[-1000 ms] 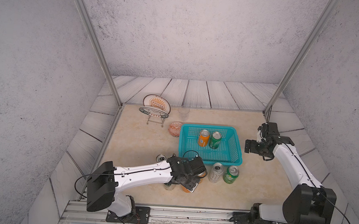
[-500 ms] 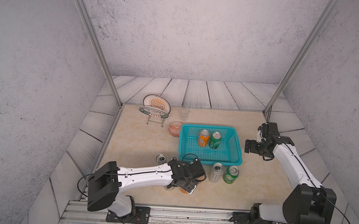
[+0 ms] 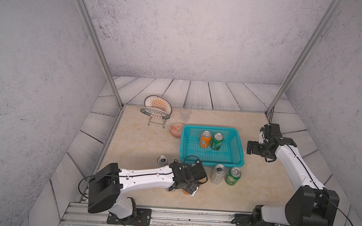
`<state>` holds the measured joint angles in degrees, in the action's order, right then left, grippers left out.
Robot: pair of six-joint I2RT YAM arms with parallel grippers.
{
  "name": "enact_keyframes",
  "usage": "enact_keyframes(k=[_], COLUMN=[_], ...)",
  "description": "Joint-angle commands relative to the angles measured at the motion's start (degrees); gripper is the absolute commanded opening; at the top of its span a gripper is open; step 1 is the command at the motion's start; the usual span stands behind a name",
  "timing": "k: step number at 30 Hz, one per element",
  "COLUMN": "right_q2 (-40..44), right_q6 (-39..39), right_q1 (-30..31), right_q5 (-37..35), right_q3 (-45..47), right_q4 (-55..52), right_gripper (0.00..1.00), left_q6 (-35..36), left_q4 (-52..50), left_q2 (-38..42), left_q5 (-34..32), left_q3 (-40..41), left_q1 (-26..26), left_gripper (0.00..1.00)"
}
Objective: Take out the drinks from the basket
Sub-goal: Place the drink at the center of the board.
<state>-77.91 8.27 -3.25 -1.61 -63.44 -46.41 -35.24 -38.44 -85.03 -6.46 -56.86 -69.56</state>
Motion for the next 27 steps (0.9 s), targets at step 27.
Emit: enact_keyframes(k=[27], right_q2=[0.22], right_q6=[-0.54], right_q1=[-0.25], right_q5=[0.46], right_q3=[0.16], right_q4=[-0.17], right_gripper=[0.99], left_q6=[2.37], left_q4=[-5.22], left_q2=[8.73], left_q5=[-6.12], left_q3=[-3.45], left_q1=[-0.17], left_gripper=[0.84])
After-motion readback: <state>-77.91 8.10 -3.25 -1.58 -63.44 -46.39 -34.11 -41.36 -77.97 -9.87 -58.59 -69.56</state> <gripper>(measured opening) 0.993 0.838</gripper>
